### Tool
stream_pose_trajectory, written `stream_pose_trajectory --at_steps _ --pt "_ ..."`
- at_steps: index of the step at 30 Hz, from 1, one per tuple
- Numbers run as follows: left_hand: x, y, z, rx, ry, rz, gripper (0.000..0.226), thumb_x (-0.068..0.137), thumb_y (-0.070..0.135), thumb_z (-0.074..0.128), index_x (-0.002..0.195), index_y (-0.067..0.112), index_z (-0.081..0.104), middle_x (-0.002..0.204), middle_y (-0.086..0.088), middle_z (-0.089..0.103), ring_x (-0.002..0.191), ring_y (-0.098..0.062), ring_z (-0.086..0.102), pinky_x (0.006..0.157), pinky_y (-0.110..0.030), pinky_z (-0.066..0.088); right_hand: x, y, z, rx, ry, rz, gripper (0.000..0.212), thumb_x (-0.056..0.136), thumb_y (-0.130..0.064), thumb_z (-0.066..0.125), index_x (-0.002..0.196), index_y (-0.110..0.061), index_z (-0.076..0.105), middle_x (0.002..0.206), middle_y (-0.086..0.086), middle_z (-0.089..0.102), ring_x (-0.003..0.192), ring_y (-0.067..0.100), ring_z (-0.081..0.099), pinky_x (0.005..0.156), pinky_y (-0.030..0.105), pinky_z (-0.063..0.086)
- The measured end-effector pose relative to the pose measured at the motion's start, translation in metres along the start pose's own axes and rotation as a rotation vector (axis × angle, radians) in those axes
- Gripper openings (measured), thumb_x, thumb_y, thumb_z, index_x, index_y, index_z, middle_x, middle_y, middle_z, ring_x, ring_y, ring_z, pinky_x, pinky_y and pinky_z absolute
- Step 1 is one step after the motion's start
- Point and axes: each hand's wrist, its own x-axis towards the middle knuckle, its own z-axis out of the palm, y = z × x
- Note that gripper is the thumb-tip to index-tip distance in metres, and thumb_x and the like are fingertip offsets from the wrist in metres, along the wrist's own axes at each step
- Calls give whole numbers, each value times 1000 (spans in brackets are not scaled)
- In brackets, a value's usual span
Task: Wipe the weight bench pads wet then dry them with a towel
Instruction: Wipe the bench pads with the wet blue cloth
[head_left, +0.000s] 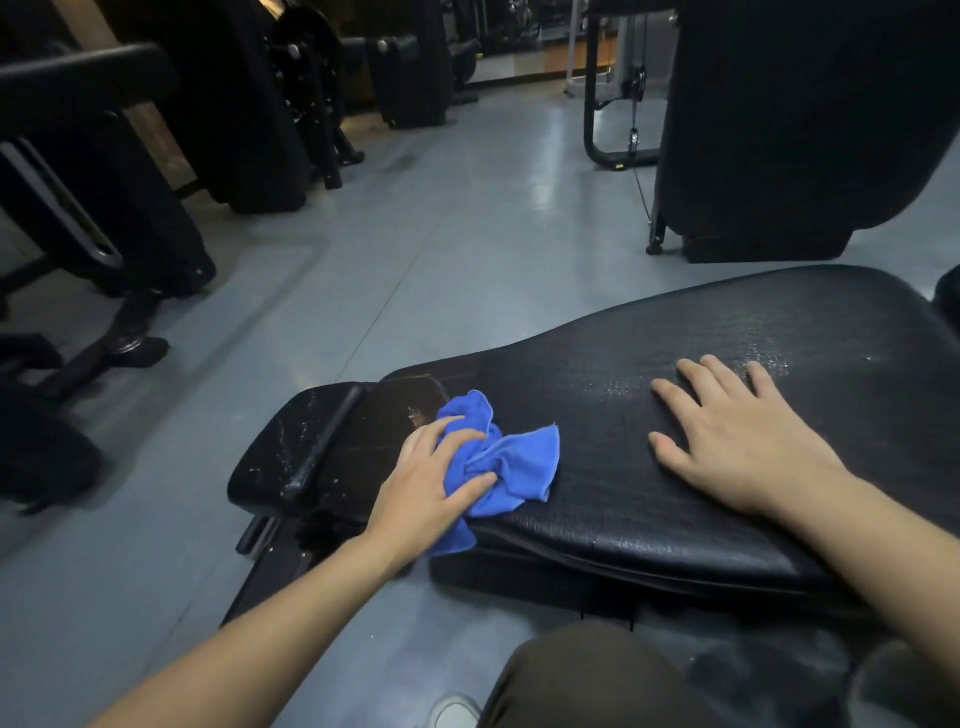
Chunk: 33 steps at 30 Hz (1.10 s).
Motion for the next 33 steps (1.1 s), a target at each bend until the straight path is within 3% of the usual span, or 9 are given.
stream_pose_trajectory --at_steps 8,14,17,20,23,27,33 --pt "24 -8 3 -28 -16 -16 44 88 60 59 128 46 50 140 27 35 135 -5 30 95 -36 45 3 1 0 -28 -32 2 96 82 -72 -7 156 -23 29 161 14 30 151 31 18 119 56 17" --pt "72 -16 4 1 -67 -56 46 92 57 58 135 44 47 147 20 33 139 -11 28 101 -39 41 4 2 0 -39 -98 -58 106 68 -79 -29 159 -31 -4 168 11 -3 155 28 -7 123 51 4" --pt "103 -24 3 13 -80 -94 48 92 58 57 137 43 47 149 16 33 141 -15 28 106 -40 38 7 1 0 -53 -132 -75 116 58 -79 -42 158 -30 -12 167 12 -11 154 27 -13 124 50 0" --pt "129 -33 4 39 -93 -137 51 92 62 54 139 43 45 152 13 31 142 -18 27 107 -42 36 12 -3 -2 -60 -160 -91 109 62 -78 -34 157 -27 -17 166 14 -17 153 27 -18 123 51 -3" --pt "150 -43 4 67 -101 -167 53 93 61 53 141 40 44 154 9 32 143 -19 29 109 -41 34 22 -15 -4 -44 -172 -131 109 62 -80 -29 157 -26 -17 165 16 -19 152 28 -20 123 51 -3" --pt "166 -54 4 50 -97 -197 56 92 65 51 141 39 45 151 8 36 141 -20 31 110 -44 36 46 -37 0 -15 -188 -179 127 47 -81 -42 158 -26 -14 165 18 -18 152 30 -18 123 54 -3" --pt "147 -58 3 27 -71 -182 53 91 64 53 139 42 44 152 10 34 143 -16 26 110 -43 35 57 -50 3 -14 -171 -198 123 51 -81 -41 158 -26 -13 165 18 -16 153 30 -17 123 55 -2"
